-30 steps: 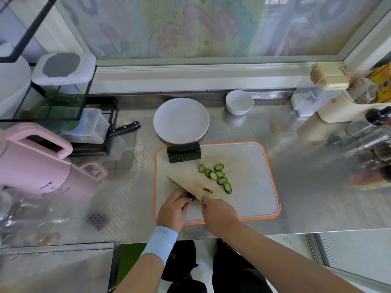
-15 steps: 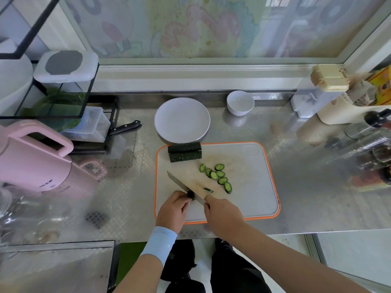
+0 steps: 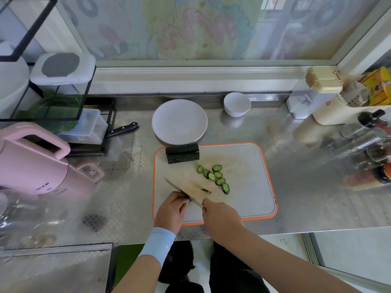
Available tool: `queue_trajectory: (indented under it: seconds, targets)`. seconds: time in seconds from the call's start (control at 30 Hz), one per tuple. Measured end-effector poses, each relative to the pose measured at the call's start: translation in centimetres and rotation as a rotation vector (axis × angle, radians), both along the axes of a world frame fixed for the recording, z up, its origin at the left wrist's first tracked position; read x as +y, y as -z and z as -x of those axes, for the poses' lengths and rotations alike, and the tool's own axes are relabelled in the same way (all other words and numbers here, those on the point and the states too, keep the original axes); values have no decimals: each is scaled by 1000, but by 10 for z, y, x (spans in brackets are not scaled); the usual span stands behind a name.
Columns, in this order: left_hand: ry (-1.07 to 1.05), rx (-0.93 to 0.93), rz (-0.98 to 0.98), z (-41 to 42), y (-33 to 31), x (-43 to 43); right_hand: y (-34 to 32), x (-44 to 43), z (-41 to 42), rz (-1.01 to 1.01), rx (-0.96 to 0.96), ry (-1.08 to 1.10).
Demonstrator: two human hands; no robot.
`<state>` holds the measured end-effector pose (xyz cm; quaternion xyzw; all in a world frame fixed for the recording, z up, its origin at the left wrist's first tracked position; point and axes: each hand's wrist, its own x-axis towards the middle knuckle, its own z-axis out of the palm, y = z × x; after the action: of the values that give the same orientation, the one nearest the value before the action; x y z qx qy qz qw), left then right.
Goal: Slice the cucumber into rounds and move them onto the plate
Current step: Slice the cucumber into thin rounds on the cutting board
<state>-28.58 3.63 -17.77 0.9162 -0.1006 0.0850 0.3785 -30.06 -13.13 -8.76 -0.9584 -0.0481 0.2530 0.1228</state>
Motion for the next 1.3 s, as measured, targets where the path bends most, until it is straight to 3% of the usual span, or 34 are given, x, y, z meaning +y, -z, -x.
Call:
queue_trajectory:
  seconds: [0.73, 1.0, 1.3]
  targets:
    - [-23, 55, 62, 1, 6, 5, 12, 6, -12, -117, 16, 94]
    - [-11, -14, 66, -2, 5, 4, 1, 6, -5, -95, -29, 85]
    - [-21, 35, 101, -2, 8, 3, 0, 7, -1, -63, -7, 90]
